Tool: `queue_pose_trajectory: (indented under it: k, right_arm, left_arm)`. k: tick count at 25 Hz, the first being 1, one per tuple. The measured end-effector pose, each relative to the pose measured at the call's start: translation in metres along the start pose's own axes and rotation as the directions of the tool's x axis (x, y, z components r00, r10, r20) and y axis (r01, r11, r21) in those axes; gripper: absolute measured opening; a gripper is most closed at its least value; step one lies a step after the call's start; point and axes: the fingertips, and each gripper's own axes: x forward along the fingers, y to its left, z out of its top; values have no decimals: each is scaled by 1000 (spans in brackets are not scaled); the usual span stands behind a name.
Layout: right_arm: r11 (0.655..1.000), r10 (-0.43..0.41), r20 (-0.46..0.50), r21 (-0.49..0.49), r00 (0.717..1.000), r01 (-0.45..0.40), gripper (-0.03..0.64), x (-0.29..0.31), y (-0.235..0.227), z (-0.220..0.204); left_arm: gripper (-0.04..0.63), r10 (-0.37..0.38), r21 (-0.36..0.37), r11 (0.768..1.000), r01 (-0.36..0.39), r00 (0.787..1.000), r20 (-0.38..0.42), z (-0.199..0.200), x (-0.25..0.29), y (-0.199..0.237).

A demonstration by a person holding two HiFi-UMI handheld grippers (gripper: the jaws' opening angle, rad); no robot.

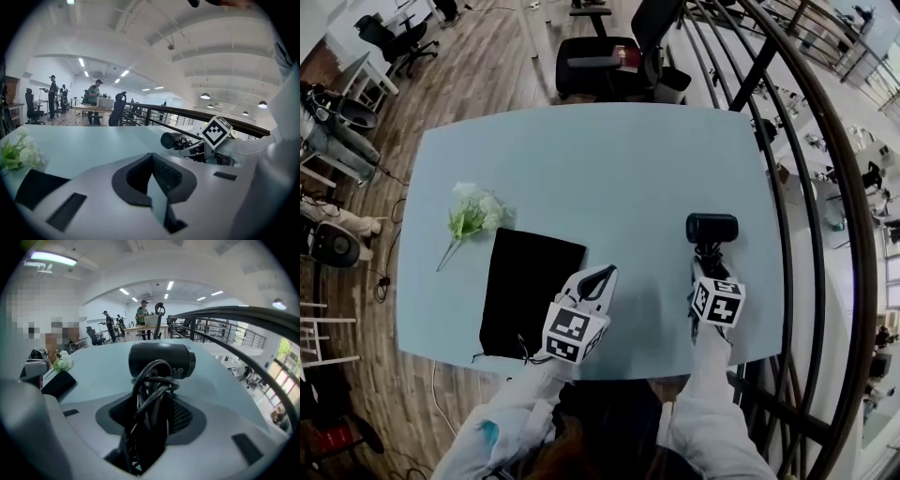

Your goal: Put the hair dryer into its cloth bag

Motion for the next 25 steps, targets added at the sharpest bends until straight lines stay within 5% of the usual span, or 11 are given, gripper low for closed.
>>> queue_pose_trajectory:
  k: [25]
  right_arm:
    - [989,-131,137,86,982,119,196,-186,111,-69]
  left_arm:
    - [15,-279,68,959,275,958,66,5,-140,-56]
